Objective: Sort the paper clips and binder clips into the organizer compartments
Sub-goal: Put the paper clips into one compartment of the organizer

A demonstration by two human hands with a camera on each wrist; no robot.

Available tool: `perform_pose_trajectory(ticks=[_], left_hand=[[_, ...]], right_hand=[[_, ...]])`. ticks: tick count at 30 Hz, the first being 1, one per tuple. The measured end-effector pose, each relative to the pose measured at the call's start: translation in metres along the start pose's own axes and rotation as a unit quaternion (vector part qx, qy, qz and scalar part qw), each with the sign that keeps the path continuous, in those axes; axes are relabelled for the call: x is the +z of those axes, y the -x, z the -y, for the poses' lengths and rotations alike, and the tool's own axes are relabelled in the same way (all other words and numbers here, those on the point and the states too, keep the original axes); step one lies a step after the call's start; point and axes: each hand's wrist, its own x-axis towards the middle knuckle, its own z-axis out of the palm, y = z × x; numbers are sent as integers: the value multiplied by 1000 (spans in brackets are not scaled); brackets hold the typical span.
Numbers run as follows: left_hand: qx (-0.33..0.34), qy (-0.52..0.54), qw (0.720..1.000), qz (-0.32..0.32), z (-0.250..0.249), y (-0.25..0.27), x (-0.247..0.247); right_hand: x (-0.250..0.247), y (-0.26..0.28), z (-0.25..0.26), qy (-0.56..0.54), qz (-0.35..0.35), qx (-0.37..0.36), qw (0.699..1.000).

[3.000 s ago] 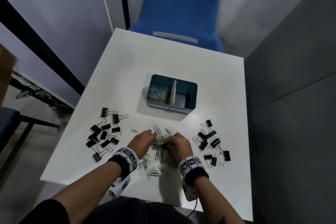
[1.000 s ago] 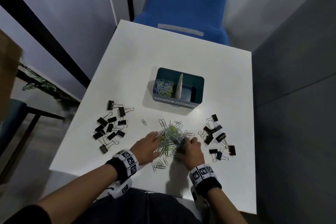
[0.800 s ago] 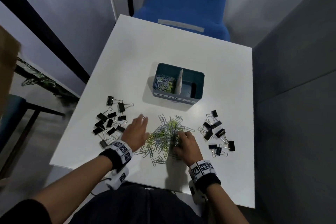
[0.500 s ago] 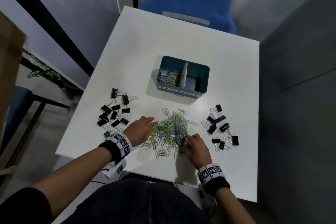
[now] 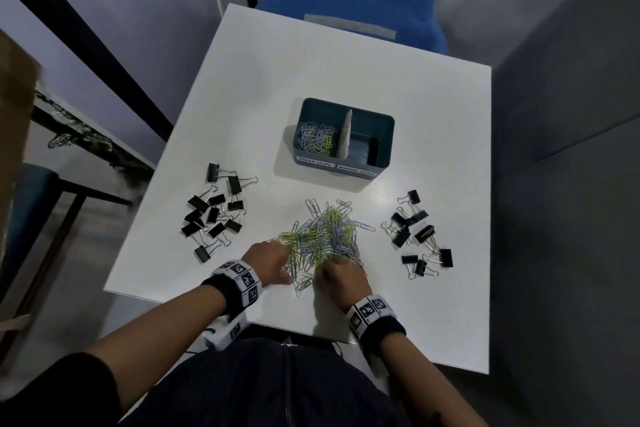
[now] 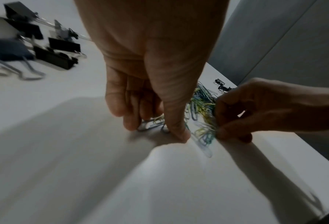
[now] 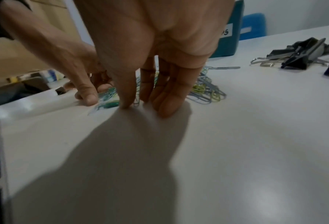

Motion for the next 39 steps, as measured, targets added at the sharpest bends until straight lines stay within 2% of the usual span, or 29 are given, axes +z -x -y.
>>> perform_pose_trajectory(ticks=[4,6,9,12,15,18,25,29,35,39], left_hand=[[-5,65,996,-61,-16,-11,-6],[-6,84,992,-92,-13,-9,-9],[-8,45,990,-134,-5,-1,-10],[-4,24,995,-92,-6,6,-6],[34,2,997,-65,-12,3,4],[13,29,995,-90,-22,-11,2],[14,34,996,-82,-39,-35,-19],[28,60,991,-118,-40,-36,-28],[29,122,983,-136,-25,-38,-35],[37,168,971,-163,-22,-34,-48]], right_hand=[[-12,-7,0,-25,-28,8,999],[-22,-2,-5,-44,-67,14,997],[-40,5,-21,-49,-121,83,988],[-52,0,-36,1,-57,146,988],[-50,-10,-39,47,-3,134,990],[-50,-22,-33,43,-2,127,991],[-45,-35,-6,39,-19,80,996],[-47,-33,-6,-13,-50,78,996],[-63,-32,-17,-67,-74,78,992],[-70,-30,-23,-74,-89,79,990]])
